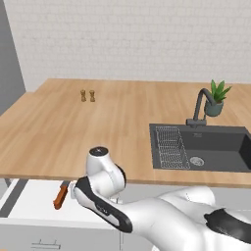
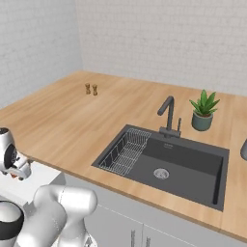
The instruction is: Pick up the knife from the drawer and place it on the cutting board. Then place the meat from the plate to the cutting board.
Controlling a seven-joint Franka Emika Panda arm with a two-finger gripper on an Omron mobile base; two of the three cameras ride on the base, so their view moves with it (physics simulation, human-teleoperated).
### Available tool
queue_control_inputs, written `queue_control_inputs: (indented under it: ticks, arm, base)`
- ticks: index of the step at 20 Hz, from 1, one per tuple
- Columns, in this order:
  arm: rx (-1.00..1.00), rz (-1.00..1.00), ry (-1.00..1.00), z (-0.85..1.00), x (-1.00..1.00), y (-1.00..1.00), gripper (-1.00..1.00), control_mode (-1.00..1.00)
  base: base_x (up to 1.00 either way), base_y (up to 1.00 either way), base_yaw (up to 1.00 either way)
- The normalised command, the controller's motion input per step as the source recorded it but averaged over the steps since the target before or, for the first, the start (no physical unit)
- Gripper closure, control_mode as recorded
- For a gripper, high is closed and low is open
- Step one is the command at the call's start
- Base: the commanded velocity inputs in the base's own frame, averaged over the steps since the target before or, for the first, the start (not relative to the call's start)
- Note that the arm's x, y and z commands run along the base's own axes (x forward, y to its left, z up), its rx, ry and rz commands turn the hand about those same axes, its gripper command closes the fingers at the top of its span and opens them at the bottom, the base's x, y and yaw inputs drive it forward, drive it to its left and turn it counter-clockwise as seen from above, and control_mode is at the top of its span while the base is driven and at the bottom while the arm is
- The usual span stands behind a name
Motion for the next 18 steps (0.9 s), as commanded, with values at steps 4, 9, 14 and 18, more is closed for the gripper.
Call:
queue_control_inputs:
  ticks: [4, 9, 14, 18]
  arm:
    - [-0.01, -0.02, 0.09, -0.64, -0.04, 0.0, -1.0, -1.0]
    - [0.0, 0.0, 0.13, -0.58, 0.0, 0.0, -1.0, -1.0]
    - [0.0, 0.0, 0.1, -0.43, 0.0, 0.08, -1.0, -1.0]
    - [0.0, 0.0, 0.17, -0.25, -0.27, 0.25, -1.0, -1.0]
  base:
    - [0.0, 0.0, 0.0]
    - [0.0, 0.0, 0.0]
    - [0.0, 0.0, 0.0]
    - [0.0, 0.0, 0.0]
